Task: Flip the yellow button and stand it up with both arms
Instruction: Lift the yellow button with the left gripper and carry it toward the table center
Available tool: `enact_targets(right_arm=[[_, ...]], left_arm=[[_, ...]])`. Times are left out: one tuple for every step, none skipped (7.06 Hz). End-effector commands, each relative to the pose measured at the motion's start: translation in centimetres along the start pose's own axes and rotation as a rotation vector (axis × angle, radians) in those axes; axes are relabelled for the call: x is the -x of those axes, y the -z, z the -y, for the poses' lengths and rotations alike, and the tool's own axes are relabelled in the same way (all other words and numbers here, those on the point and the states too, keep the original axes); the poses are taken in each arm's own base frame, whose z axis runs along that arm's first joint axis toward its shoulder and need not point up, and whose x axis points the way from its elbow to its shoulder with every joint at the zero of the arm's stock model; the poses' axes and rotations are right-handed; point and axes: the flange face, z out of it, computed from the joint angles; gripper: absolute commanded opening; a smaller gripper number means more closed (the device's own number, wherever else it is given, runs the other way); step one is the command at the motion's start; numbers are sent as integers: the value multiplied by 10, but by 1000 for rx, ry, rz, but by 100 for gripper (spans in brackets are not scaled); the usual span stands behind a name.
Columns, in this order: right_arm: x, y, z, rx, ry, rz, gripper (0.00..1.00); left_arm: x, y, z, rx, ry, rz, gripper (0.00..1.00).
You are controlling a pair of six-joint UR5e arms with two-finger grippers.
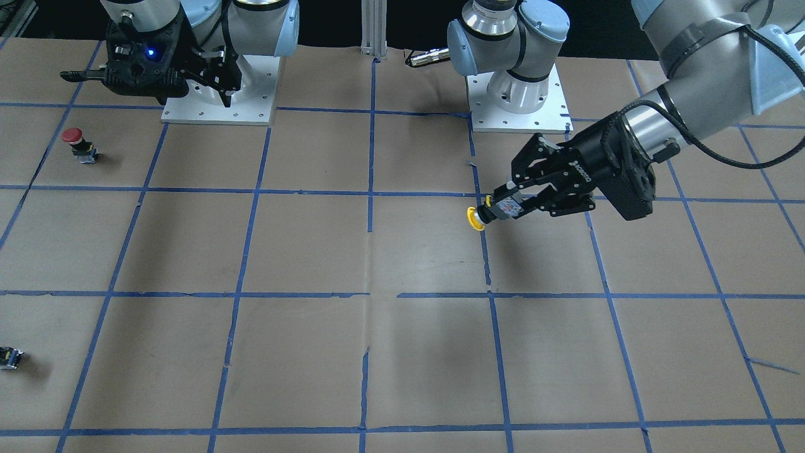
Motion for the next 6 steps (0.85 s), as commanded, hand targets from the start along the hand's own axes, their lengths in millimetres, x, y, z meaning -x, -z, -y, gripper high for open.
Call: enact_targets(right_arm=[[1,-2,-5,3,-1,3,100],[1,-5,-8,16,-10,5,100],[3,-9,-13,67,-82,43,100],[10,-6,-8,79,-268,184,100],[11,3,0,102,-431,315,100],[7,10,18,131,-510,449,100]], left_arm=[[-77,-32,-2,-19,93,-229,2],[-96,-40,-2,-16,137,-303,2],[-112,-48,-8,-27,154,-420,2],[-112,-58,-16,-45,187,-531,2],[-109,-67,-26,-73,221,-651,1],[-100,-78,-32,-88,204,-660,1]])
